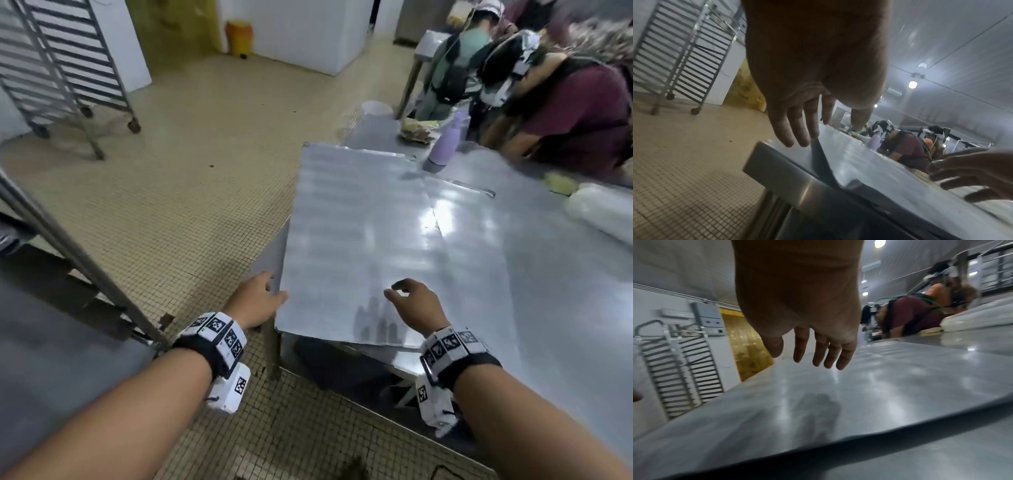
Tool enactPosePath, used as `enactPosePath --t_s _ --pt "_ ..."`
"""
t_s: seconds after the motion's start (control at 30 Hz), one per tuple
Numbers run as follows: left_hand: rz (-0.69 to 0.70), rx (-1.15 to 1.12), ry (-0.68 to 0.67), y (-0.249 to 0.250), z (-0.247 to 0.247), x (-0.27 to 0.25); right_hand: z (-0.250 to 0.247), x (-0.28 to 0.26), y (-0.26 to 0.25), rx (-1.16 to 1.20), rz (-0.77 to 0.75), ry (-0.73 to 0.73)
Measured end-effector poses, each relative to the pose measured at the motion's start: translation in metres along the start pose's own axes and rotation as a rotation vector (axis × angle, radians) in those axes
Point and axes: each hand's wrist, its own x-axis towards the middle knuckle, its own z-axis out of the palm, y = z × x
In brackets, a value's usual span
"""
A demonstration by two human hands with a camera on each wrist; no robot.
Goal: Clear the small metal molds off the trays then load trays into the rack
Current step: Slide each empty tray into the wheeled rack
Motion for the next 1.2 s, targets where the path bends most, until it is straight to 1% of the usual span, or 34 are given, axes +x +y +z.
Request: enactPosePath --t_s 0.07,0.1,0.13,0.2,0.27,0.37,0.47,0.63,0.73,0.8,0.9,1.0,1.07,1.2 --pt "-0.047 -0.001 -0.018 0.017 0.017 0.016 -0.027 0.009 0.038 0.009 0.062 0.015" --pt "-0.071 -0.016 0.003 0.020 0.026 0.025 -0.038 0.014 0.056 0.010 0.090 0.023" --pt "-0.101 -0.038 0.042 0.024 0.033 0.033 -0.048 0.020 0.072 0.013 0.117 0.030" --pt "-0.156 -0.108 0.162 0.031 0.047 0.045 -0.064 0.031 0.102 0.027 0.158 0.026" --pt "-0.224 -0.161 0.261 0.038 0.055 0.045 -0.072 0.040 0.124 0.050 0.187 -0.004" --pt "-0.281 -0.208 0.321 0.036 0.068 0.046 -0.076 0.050 0.142 0.083 0.205 -0.043" --pt "-0.275 -0.242 0.325 0.036 0.071 0.047 -0.078 0.062 0.148 0.125 0.192 -0.038" --pt "-0.256 -0.216 0.288 0.033 0.066 0.055 -0.073 0.076 0.148 0.180 0.194 -0.020" --pt "-0.250 -0.278 0.283 0.032 0.068 0.057 -0.067 0.079 0.148 0.212 0.211 -0.006" --pt "-0.238 -0.343 0.304 0.034 0.072 0.055 -0.066 0.083 0.148 0.271 0.247 -0.001" --pt "-0.223 -0.438 0.372 0.036 0.077 0.049 -0.066 0.086 0.148 0.344 0.294 -0.014" --pt "-0.186 -0.495 0.399 0.027 0.067 0.048 -0.062 0.086 0.144 0.324 0.330 0.006" --pt "-0.185 -0.523 0.422 0.024 0.067 0.047 -0.065 0.085 0.148 0.296 0.337 -0.015" --pt "-0.134 -0.598 0.411 0.021 0.054 0.045 -0.053 0.086 0.136 0.296 0.349 -0.035"
